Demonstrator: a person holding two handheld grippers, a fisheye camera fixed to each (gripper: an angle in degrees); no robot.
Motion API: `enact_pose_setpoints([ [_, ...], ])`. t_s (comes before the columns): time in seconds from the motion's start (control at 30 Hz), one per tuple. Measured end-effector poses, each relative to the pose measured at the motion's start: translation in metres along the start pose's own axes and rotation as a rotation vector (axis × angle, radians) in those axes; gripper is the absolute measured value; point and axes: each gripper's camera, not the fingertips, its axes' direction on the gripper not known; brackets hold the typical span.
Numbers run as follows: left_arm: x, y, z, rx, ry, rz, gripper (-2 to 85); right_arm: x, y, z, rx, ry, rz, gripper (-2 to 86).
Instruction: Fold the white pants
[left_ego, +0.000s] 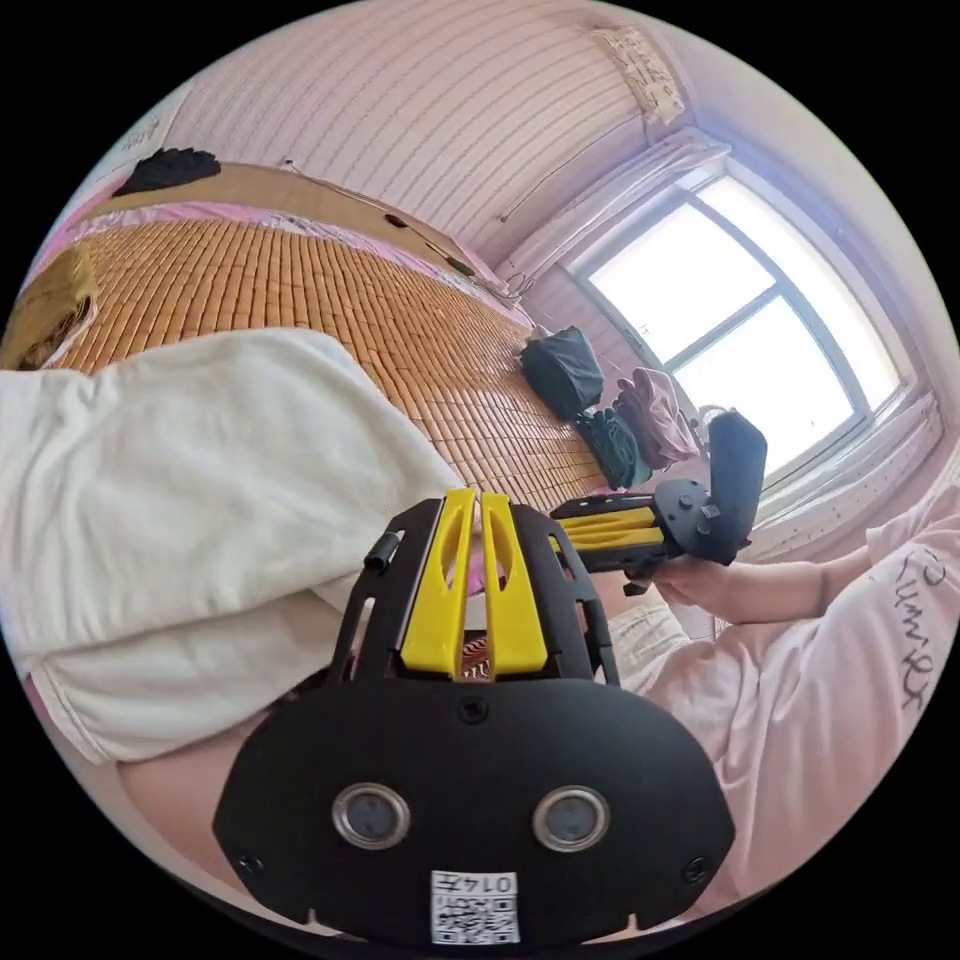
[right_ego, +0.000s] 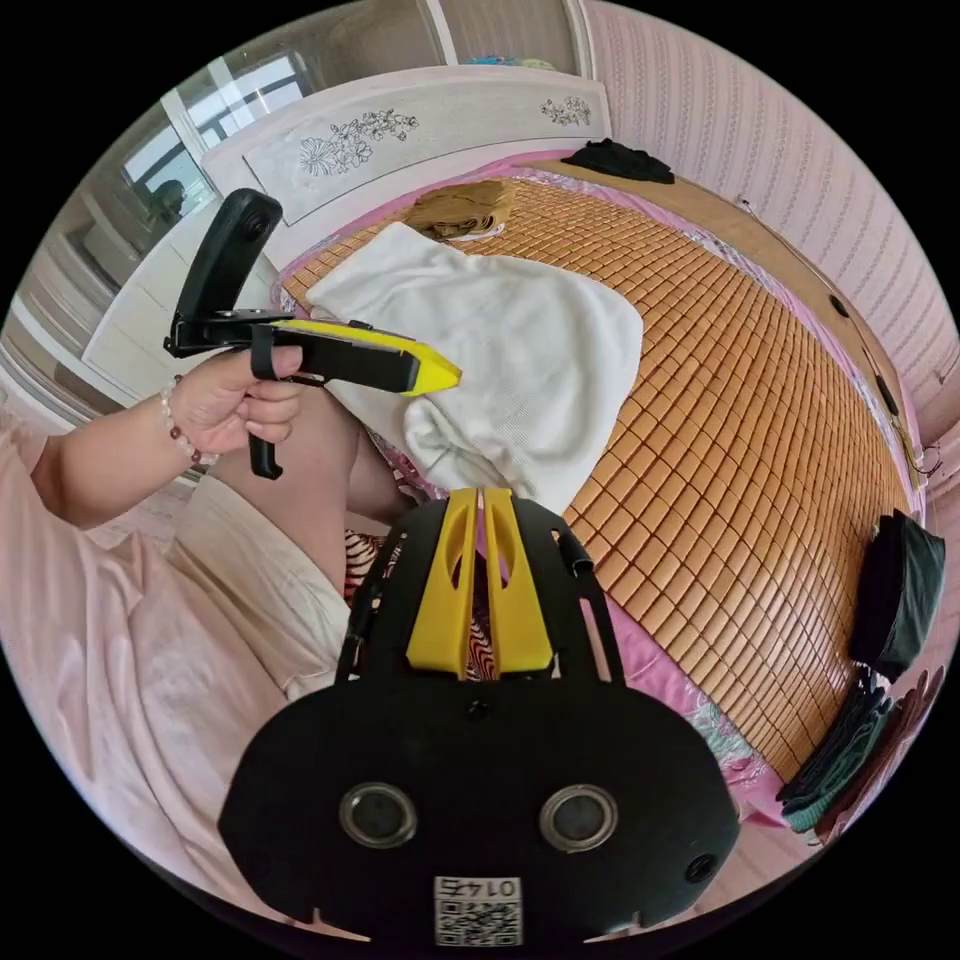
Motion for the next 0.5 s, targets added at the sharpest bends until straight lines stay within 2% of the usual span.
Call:
enact_pose_setpoints([
  [0.1,-0.006,0.043,-0.037,0.082,-0.071,-0.109,0.4,-0.009,0.013,-0.008,0.043,-0.004,-0.058,5.2],
  [0.27,-0.048,0.095,-0.124,0.174,-0.470,-0.368,6.2,-0.060,-0.040,0.001,0.130,0.032,-0.340,15.5],
  [0.4,-0.083,0.110,-0.154,0.230,-0.555,-0.514,8.7,-0.104,-0.096,0.022,0.132,0.057,-0.514,17.7],
  [0.5,-0.106,0.102,-0.157,0.213,-0.560,-0.571,11.1,-0.132,-0.143,0.054,0.030,0.105,-0.578,13.7],
])
